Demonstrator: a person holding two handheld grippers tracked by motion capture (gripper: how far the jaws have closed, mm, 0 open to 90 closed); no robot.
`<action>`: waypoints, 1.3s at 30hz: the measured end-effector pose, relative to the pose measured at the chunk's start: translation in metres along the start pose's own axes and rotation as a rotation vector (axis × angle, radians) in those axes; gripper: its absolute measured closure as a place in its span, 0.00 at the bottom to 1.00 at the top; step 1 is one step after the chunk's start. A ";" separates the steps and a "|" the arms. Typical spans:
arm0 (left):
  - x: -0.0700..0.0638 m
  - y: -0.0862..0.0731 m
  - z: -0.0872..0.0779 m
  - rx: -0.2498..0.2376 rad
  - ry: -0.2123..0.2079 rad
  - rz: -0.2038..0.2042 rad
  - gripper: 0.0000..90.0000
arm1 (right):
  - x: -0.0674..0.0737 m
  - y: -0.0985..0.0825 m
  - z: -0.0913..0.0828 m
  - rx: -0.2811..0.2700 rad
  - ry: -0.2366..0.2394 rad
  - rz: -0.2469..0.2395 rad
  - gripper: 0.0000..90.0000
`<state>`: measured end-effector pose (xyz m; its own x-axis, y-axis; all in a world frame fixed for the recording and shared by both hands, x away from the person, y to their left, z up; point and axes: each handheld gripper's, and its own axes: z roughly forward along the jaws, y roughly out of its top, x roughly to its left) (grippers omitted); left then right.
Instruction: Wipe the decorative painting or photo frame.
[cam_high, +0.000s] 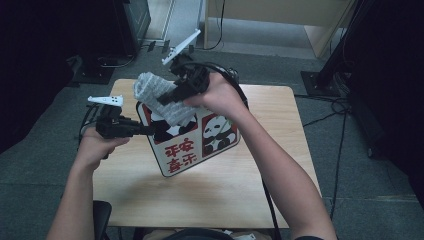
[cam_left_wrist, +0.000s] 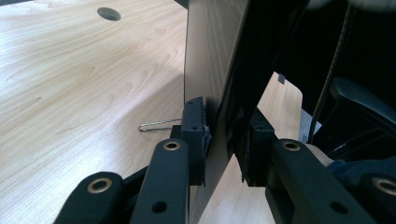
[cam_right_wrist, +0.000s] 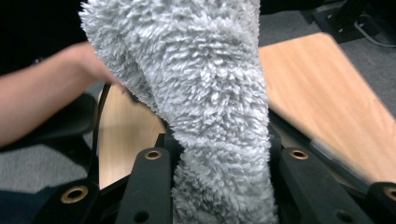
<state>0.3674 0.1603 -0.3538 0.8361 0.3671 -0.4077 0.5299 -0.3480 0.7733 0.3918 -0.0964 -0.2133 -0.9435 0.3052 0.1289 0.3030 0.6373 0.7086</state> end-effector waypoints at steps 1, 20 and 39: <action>0.000 0.000 0.000 0.001 0.000 0.002 0.84 | -0.002 0.004 -0.001 -0.008 -0.002 0.001 0.75; 0.001 0.000 -0.001 0.003 0.003 0.002 0.84 | -0.024 0.040 0.028 0.005 -0.077 0.026 0.73; 0.001 0.000 -0.001 0.006 0.003 0.001 0.85 | -0.029 0.026 0.033 -0.023 -0.073 0.055 0.72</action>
<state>0.3680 0.1616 -0.3541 0.8361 0.3695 -0.4054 0.5300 -0.3536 0.7708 0.4314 -0.0651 -0.2218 -0.9132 0.3901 0.1179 0.3499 0.6023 0.7175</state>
